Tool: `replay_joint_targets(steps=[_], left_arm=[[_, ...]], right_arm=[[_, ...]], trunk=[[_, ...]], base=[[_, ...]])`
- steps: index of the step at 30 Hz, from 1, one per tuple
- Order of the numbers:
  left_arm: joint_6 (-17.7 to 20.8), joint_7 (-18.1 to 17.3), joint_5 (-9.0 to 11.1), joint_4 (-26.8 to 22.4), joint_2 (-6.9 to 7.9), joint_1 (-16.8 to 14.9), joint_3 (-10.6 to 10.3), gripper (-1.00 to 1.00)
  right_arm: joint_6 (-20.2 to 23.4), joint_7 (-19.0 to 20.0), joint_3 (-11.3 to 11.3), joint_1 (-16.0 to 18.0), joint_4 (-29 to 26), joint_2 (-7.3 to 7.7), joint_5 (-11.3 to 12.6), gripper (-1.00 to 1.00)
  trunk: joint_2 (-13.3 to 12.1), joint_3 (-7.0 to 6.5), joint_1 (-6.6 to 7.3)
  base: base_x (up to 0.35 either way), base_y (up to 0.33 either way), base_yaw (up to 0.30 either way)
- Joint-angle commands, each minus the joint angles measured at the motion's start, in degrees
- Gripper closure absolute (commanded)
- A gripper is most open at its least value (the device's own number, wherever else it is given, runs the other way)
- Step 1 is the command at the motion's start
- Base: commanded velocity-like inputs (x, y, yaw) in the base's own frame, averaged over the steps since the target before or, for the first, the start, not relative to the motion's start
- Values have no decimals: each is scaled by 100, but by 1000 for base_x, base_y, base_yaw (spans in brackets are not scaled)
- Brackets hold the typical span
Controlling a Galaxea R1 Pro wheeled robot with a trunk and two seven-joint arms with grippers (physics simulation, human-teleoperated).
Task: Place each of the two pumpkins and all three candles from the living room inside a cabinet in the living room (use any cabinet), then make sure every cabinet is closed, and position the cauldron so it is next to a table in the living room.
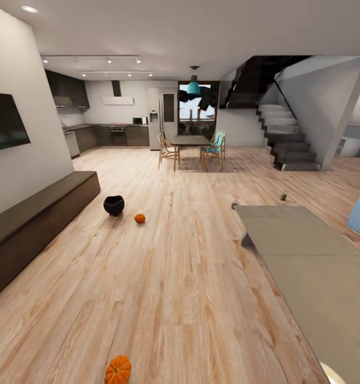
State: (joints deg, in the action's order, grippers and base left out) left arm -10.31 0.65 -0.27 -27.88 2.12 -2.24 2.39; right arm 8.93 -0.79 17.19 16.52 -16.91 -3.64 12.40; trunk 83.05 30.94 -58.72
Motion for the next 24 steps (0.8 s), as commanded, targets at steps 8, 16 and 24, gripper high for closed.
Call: replay_joint_targets(steps=[8,16,24], left_arm=[[-16,11,-1,2,-1,-3,7,-100],[-15,12,-1,2,-1,-3,7,-100],[-15,13,0,2,-1,-3,8,-100]], right_arm=[[36,5,3,0,-14,-24,39,-100],[31,4,-22,0,-14,-89,10,-100],[30,15,-23,0,-14,-118,-14,-100]], trunk=[[3,6,-1],[3,10,-1],[3,57,-1]], base=[[164,-104,-2],[148,-134,1],[101,-148,138]])
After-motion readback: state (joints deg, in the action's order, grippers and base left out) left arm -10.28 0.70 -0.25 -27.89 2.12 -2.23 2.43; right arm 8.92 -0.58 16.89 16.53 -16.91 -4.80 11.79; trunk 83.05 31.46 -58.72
